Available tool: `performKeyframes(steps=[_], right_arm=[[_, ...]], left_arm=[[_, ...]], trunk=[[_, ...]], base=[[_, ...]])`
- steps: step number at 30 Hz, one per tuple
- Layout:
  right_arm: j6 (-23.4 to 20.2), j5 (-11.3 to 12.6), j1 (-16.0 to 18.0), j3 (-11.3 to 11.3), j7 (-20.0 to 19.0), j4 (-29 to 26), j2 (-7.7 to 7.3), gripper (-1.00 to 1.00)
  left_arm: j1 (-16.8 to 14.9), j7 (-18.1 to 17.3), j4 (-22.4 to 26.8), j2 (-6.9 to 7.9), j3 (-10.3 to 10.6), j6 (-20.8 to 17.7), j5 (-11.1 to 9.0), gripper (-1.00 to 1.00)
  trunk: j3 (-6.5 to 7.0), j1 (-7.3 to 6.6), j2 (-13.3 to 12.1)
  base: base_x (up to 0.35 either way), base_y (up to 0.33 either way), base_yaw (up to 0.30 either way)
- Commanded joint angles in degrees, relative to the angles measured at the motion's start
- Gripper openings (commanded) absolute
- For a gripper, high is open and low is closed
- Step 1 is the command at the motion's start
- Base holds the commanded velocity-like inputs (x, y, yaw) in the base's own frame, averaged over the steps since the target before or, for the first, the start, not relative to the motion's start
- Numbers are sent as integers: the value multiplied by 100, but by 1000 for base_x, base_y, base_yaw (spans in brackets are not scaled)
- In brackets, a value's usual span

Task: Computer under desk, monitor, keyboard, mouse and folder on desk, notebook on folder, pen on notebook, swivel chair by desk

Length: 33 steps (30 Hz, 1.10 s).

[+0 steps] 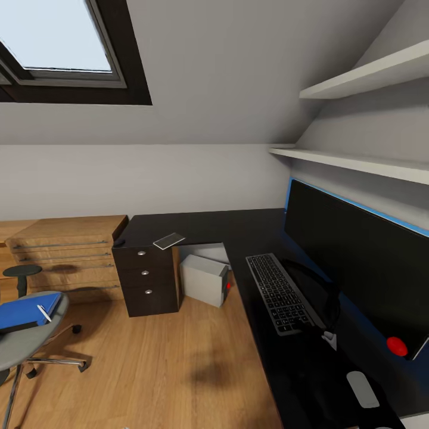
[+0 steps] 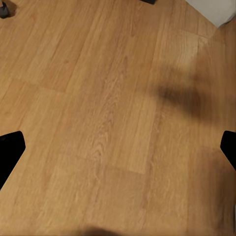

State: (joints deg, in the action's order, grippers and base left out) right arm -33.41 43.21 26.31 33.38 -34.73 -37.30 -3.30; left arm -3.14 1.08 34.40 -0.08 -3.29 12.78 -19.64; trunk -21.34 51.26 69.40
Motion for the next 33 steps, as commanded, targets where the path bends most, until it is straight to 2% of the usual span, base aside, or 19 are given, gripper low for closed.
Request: performKeyframes(steps=[1, 33], right_arm=[[-44, 29, 6, 19, -17, 3, 2, -100], [-53, 45, 6, 19, -39, 170, 15, -100]], left_arm=[[-3, 6, 1, -1, 4, 14, -40, 100], [-3, 6, -2, -1, 4, 14, -40, 100]], trunk=[[-6, 0, 4], [-6, 0, 4]], base=[[0, -18, 0], [0, -1, 0]])
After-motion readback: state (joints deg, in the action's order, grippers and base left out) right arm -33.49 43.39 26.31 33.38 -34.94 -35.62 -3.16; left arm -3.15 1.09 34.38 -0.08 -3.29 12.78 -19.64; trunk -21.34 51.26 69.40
